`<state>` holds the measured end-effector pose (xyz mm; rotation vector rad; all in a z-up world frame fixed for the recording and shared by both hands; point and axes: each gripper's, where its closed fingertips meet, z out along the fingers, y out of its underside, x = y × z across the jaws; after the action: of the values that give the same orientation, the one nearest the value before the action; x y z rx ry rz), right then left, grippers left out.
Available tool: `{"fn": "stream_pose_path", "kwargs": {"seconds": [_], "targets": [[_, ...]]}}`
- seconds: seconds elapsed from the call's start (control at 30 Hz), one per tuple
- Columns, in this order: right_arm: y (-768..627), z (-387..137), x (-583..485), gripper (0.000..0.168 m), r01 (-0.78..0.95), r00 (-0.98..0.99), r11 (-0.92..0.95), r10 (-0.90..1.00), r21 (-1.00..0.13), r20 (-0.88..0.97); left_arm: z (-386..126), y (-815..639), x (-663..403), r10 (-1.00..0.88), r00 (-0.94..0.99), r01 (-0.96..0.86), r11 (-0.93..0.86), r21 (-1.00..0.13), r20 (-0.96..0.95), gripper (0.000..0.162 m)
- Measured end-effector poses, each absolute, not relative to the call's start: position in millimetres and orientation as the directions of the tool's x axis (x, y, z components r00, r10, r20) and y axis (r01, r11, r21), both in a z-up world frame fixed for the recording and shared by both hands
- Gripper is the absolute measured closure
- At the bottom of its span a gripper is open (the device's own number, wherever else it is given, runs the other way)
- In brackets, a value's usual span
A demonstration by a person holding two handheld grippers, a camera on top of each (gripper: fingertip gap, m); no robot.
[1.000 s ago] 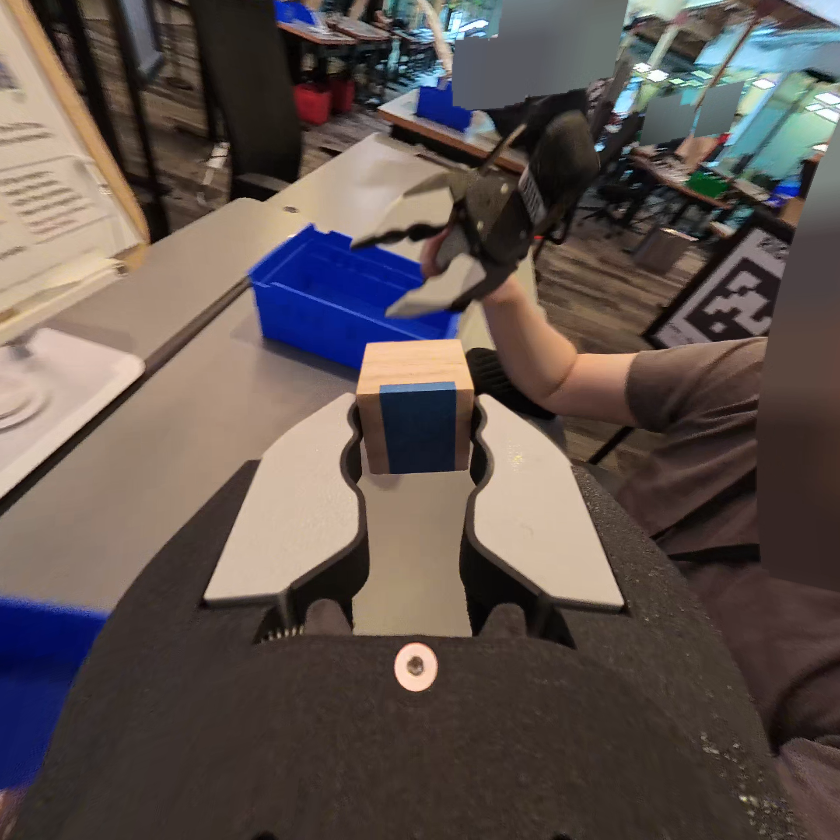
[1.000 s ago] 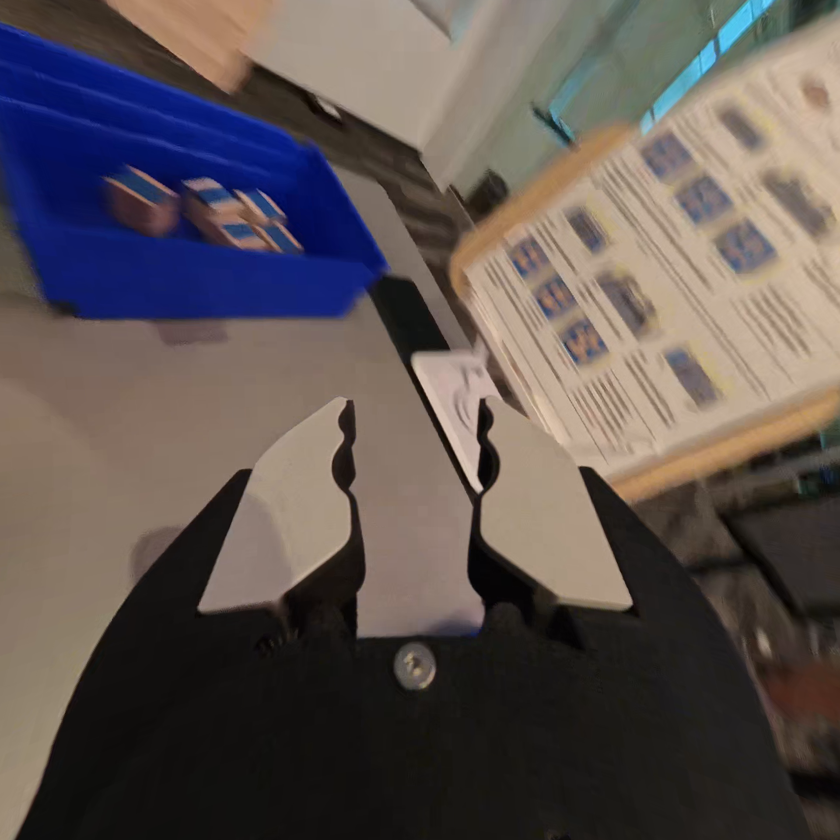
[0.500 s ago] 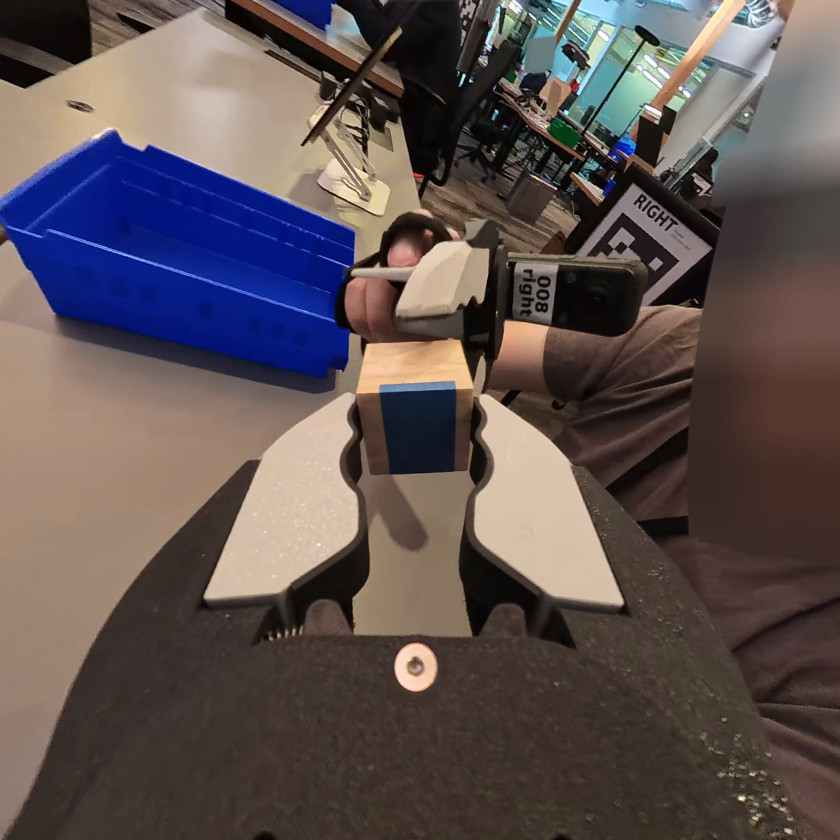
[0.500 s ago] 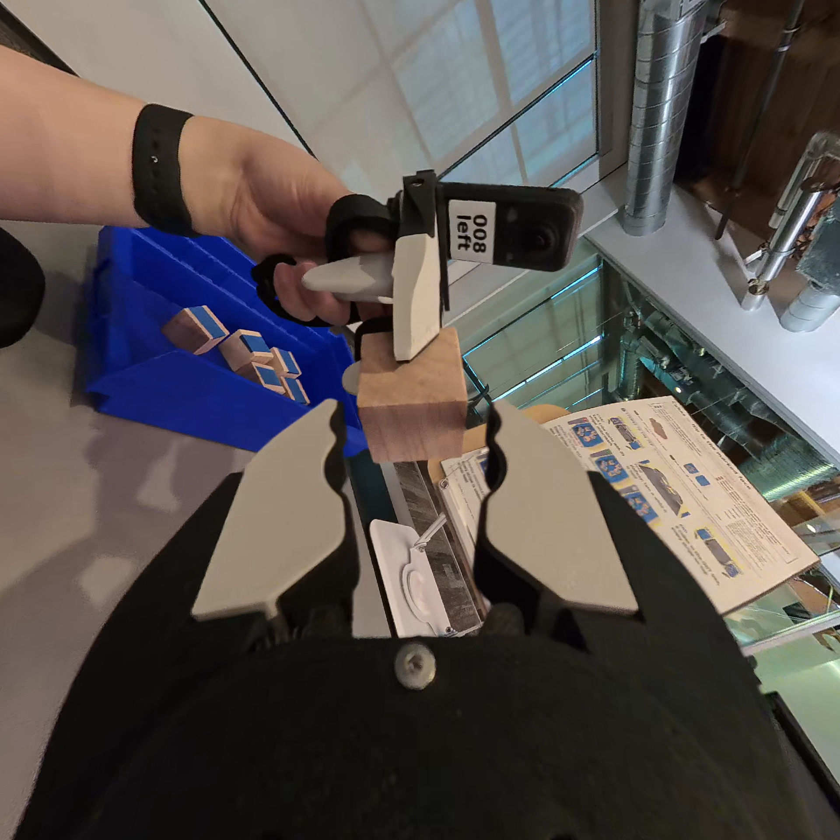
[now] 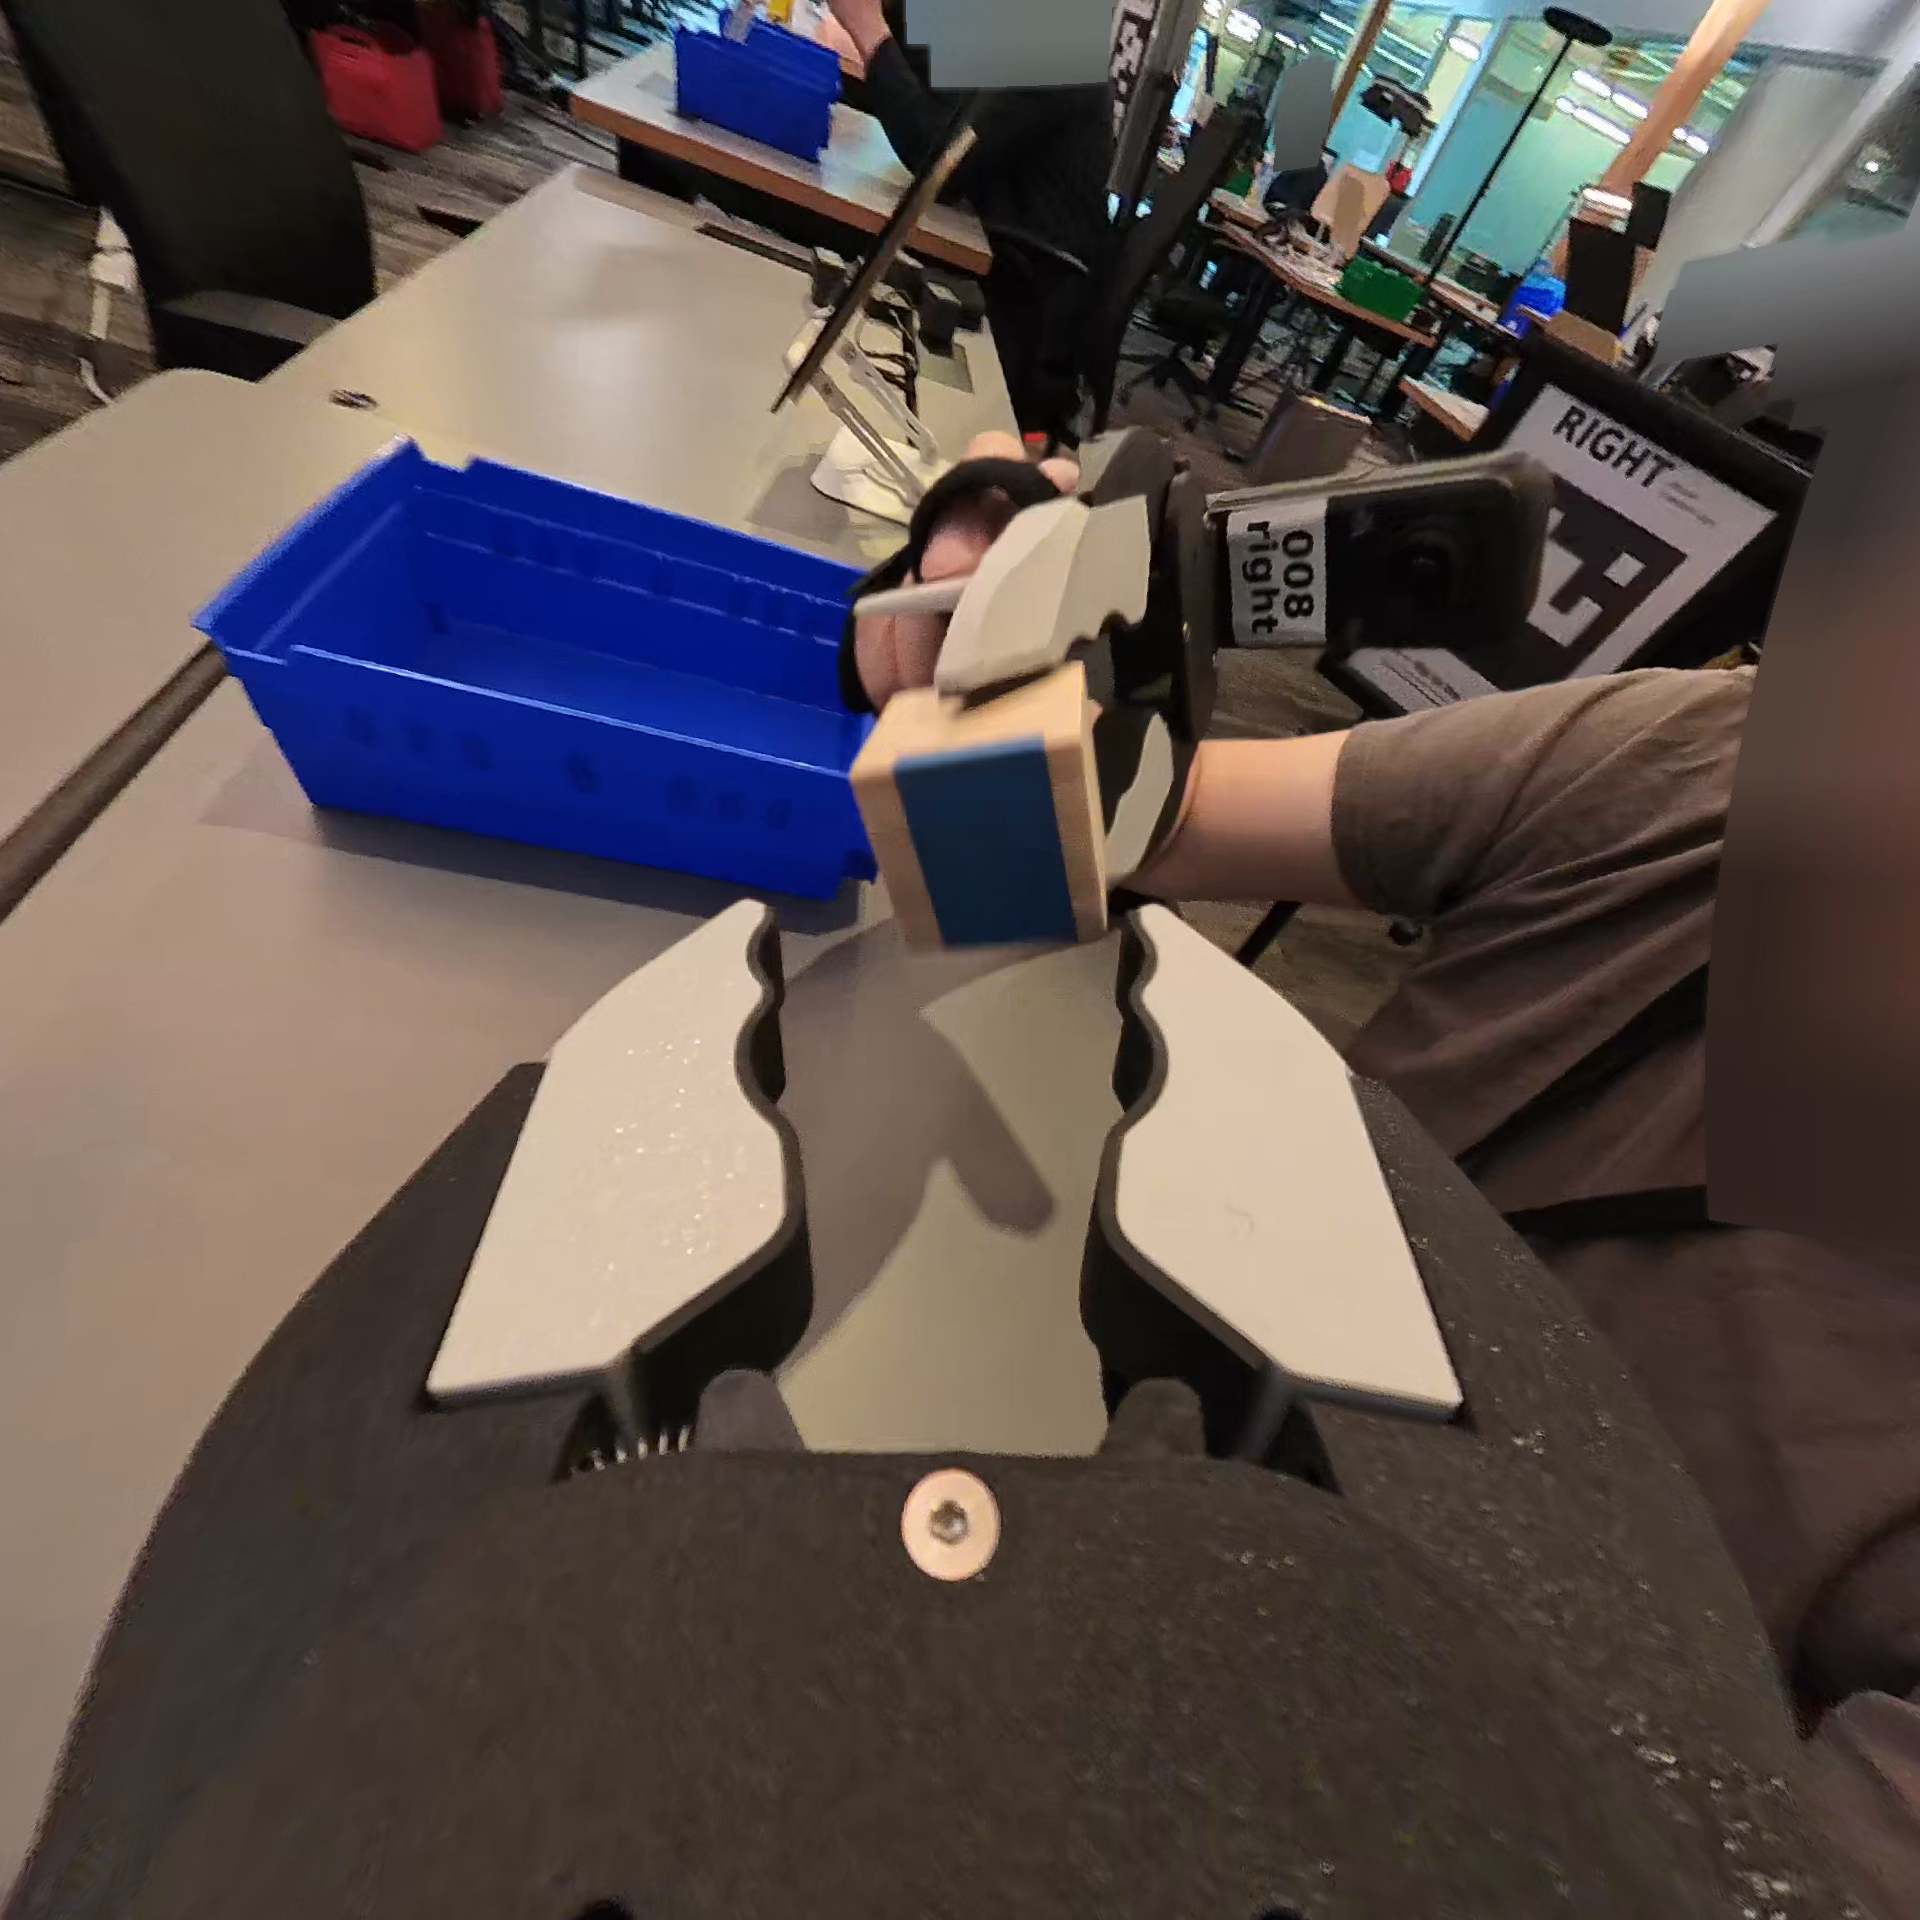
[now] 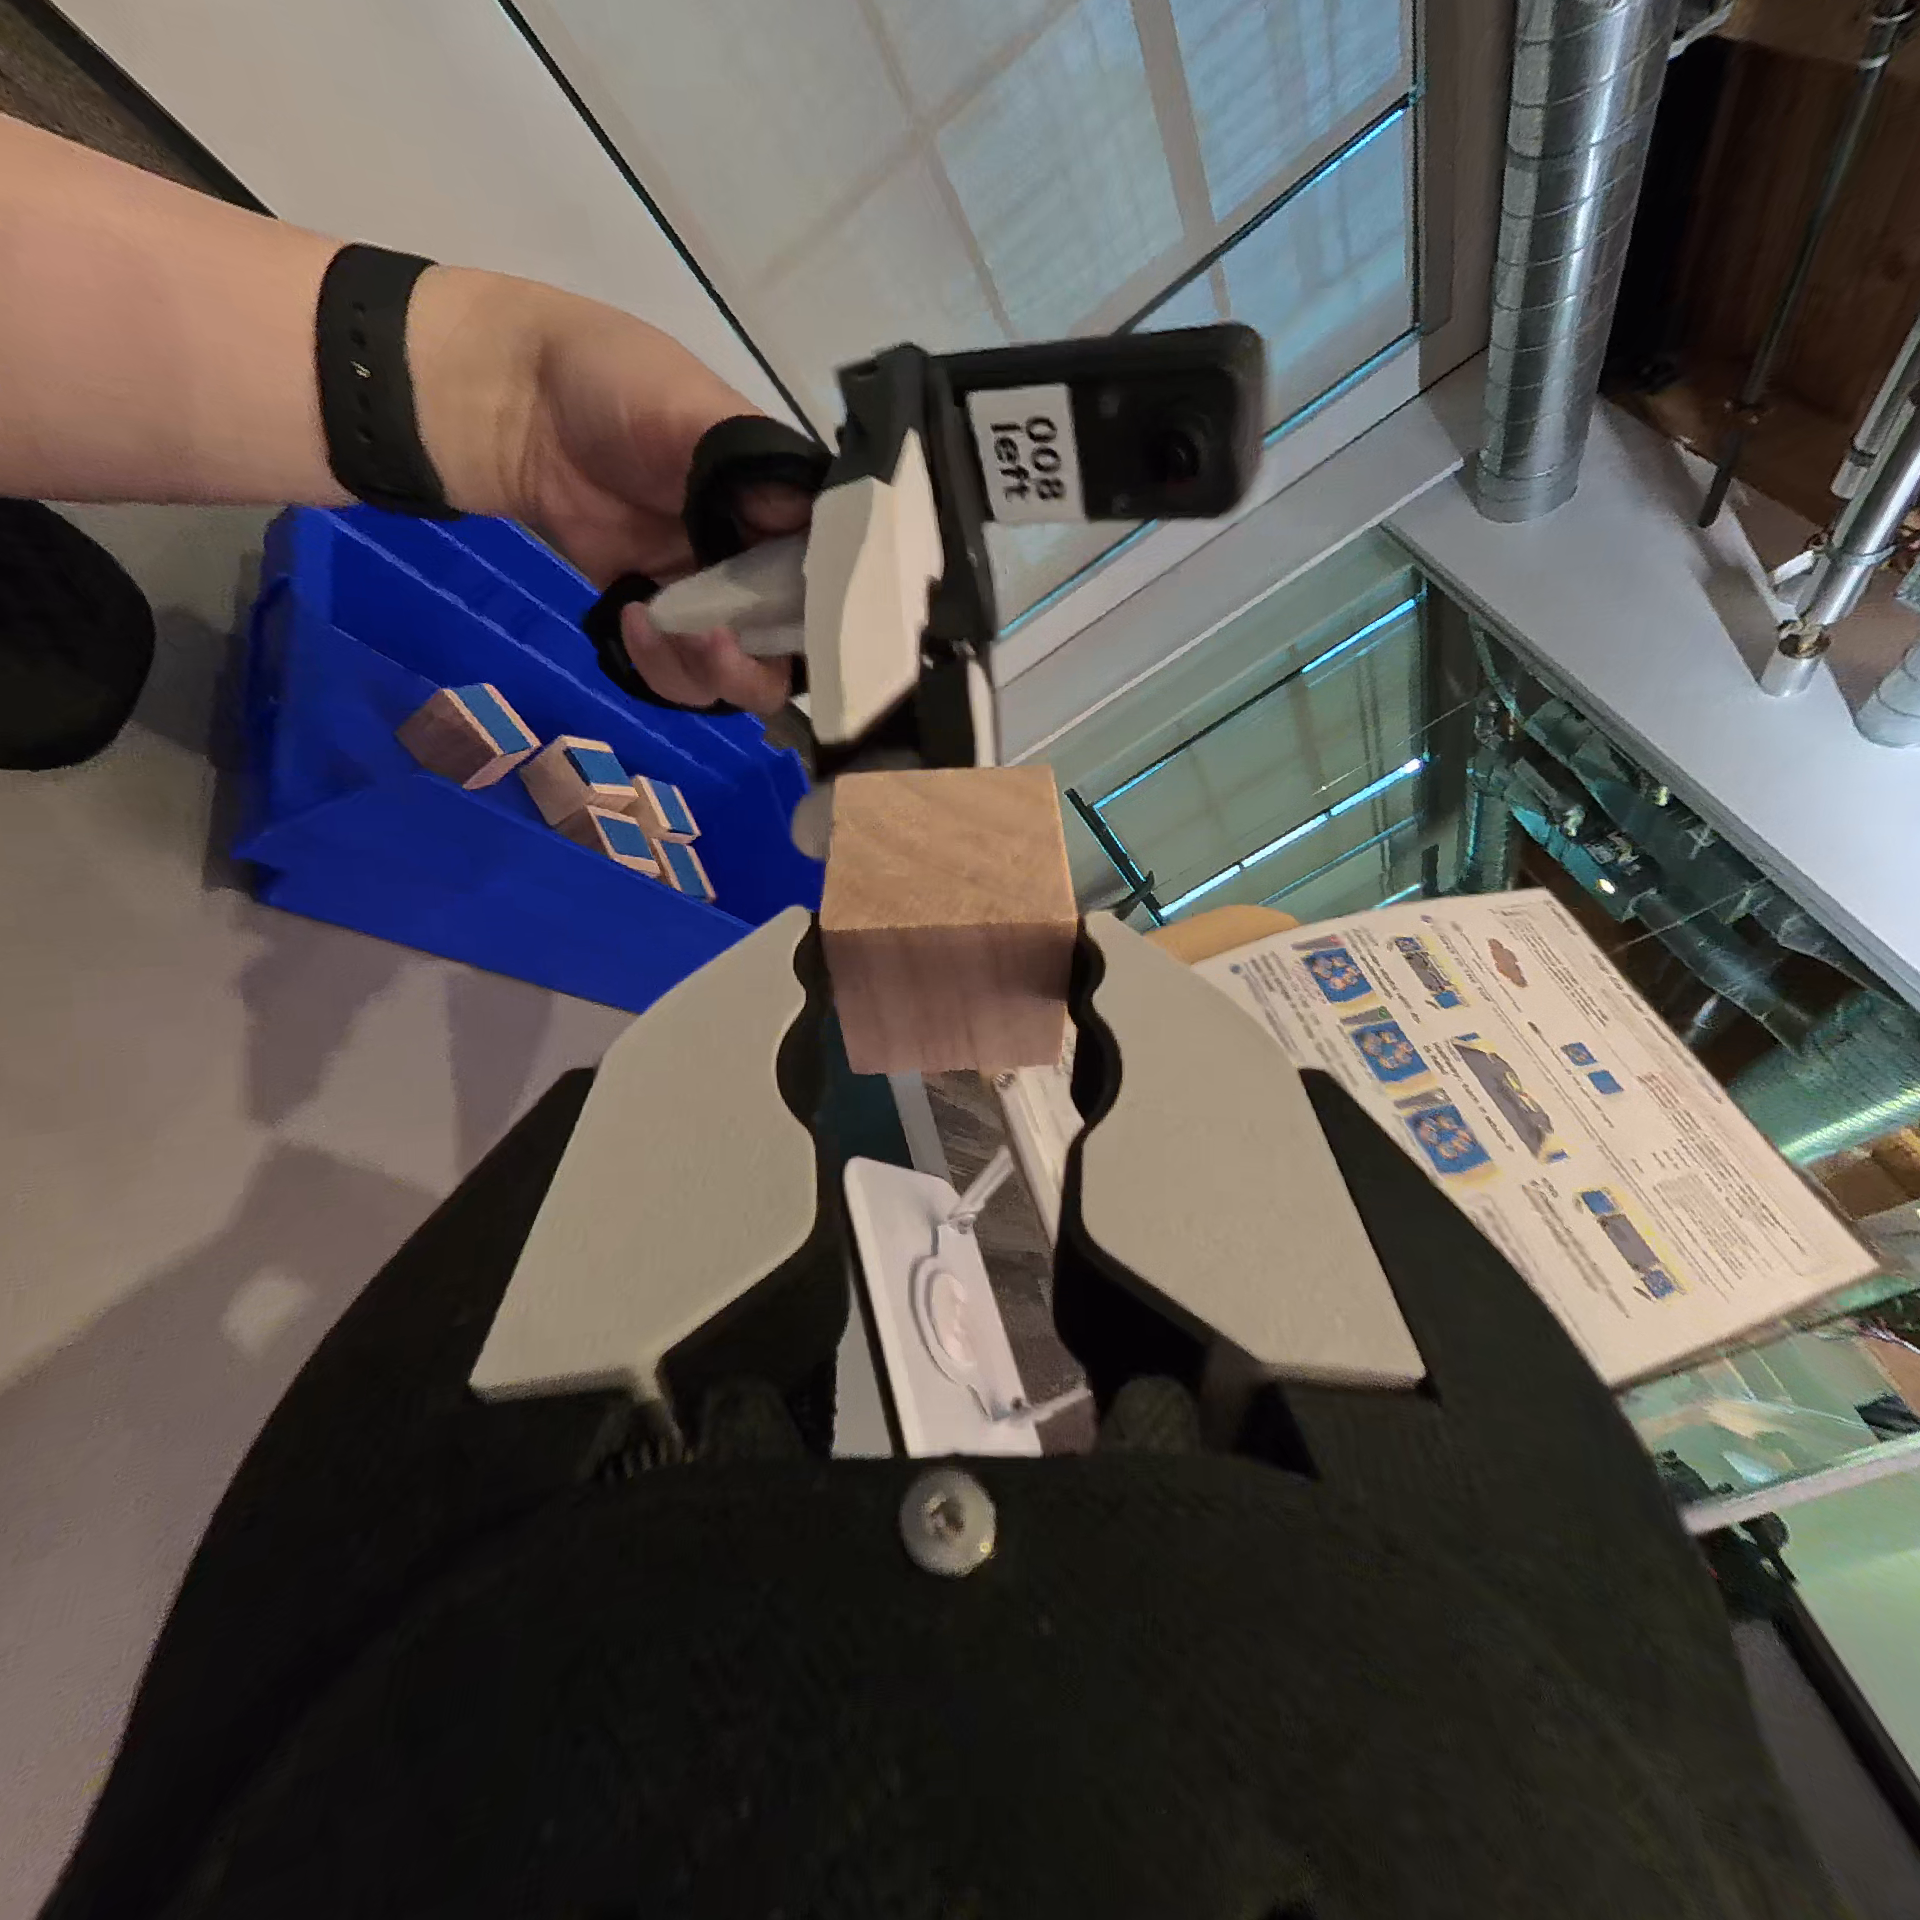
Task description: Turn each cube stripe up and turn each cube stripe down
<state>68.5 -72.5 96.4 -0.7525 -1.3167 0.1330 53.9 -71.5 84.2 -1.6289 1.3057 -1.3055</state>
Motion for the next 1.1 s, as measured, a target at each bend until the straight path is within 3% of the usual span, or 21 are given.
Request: {"fn": "stream_pose_path", "kwargs": {"seconds": [0.17,0.23,0.3,0.4,0.5,0.57,0.67,1.1], "targets": [[-41,122,123,0.124,0.395,0.343,0.678,0.518,-0.621,0.784,101,-62,30,-0.959,0.059,-0.228,-0.283,-0.931,0.277,0.104],[-10,125,161,0.124,0.523,0.405,0.561,0.498,-0.641,0.766,104,-58,17,-0.960,0.112,-0.230,-0.274,-0.934,0.255,0.106],[31,110,213,0.124,0.635,0.512,0.284,0.542,-0.718,0.667,110,-53,2,-0.958,0.186,-0.224,-0.257,-0.940,0.218,0.108],[76,49,294,0.124,0.560,0.750,-0.285,0.573,-0.778,0.330,120,-52,-17,-0.948,0.253,-0.198,-0.245,-0.949,0.192,0.111],[99,-23,346,0.123,0.392,0.885,-0.650,0.460,-0.651,0.073,122,-54,-29,-0.936,0.294,-0.205,-0.259,-0.944,0.193,0.112],[103,-63,372,0.123,0.331,0.930,-0.786,0.365,-0.522,0.040,121,-52,-33,-0.928,0.323,-0.211,-0.263,-0.942,0.186,0.112],[100,-97,391,0.123,0.260,0.962,-0.884,0.273,-0.389,0.023,121,-52,-34,-0.926,0.324,-0.213,-0.270,-0.939,0.193,0.112],[113,-136,410,0.123,0.154,0.987,-0.939,0.133,-0.307,0.088,102,-49,-30,-0.914,0.352,-0.292,-0.314,-0.904,0.204,0.113]]}}
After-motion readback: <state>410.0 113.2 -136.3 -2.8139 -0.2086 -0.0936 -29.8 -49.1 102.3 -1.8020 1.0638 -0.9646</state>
